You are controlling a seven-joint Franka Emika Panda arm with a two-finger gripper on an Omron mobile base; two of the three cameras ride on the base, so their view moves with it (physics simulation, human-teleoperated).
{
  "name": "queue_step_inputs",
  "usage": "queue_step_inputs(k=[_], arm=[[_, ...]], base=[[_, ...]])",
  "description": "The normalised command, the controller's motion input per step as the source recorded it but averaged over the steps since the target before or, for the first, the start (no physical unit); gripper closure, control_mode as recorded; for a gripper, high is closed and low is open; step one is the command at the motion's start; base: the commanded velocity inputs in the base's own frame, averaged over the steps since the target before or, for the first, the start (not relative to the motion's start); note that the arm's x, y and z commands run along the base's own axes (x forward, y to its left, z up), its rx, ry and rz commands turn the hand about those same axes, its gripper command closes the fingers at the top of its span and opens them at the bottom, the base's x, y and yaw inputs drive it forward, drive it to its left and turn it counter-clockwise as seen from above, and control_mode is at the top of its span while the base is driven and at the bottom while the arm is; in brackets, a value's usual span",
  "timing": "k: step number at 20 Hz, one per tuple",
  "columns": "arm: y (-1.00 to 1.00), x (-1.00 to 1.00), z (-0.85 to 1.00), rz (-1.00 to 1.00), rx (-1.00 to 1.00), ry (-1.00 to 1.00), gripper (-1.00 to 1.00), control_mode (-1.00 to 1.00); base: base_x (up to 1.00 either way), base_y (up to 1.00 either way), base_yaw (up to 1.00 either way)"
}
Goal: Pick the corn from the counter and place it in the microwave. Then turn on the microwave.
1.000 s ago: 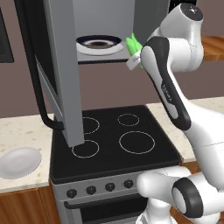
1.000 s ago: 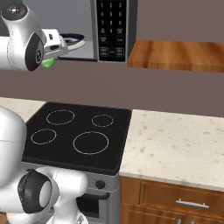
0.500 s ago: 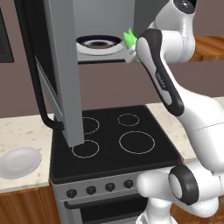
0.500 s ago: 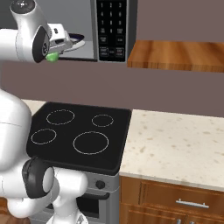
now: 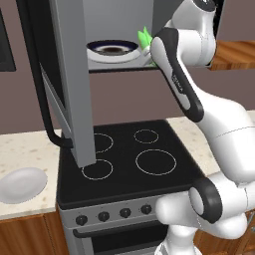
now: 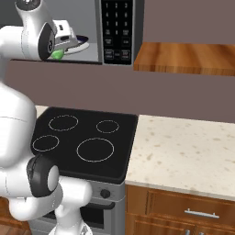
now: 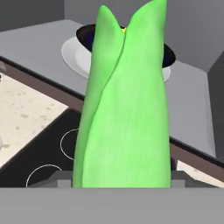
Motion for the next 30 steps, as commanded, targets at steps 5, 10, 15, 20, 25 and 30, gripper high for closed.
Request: queue_step_inputs(k=[5,10,15,20,25,30], arm=[[0.11,0.21,0.00,0.00,0.00,-0.04,1.00,-1.00],[0.11,0.18,0.00,0.00,0.00,-0.03,1.00,-1.00],[0.11,0.14,0.00,0.00,0.00,-0.03,1.00,-1.00],[0.06,0.11,0.00,0.00,0.00,-0.02,1.00,-1.00],[0.07,0.15,0.00,0.00,0.00,0.00,1.00,-1.00],[0.08,0.16,0.00,0.00,0.00,0.00,1.00,-1.00]], base=[[0.00,0.00,0.00],[0.00,0.00,0.00],[0.00,0.00,0.00],[0.00,0.00,0.00],[0.00,0.00,0.00],[0.00,0.00,0.00]])
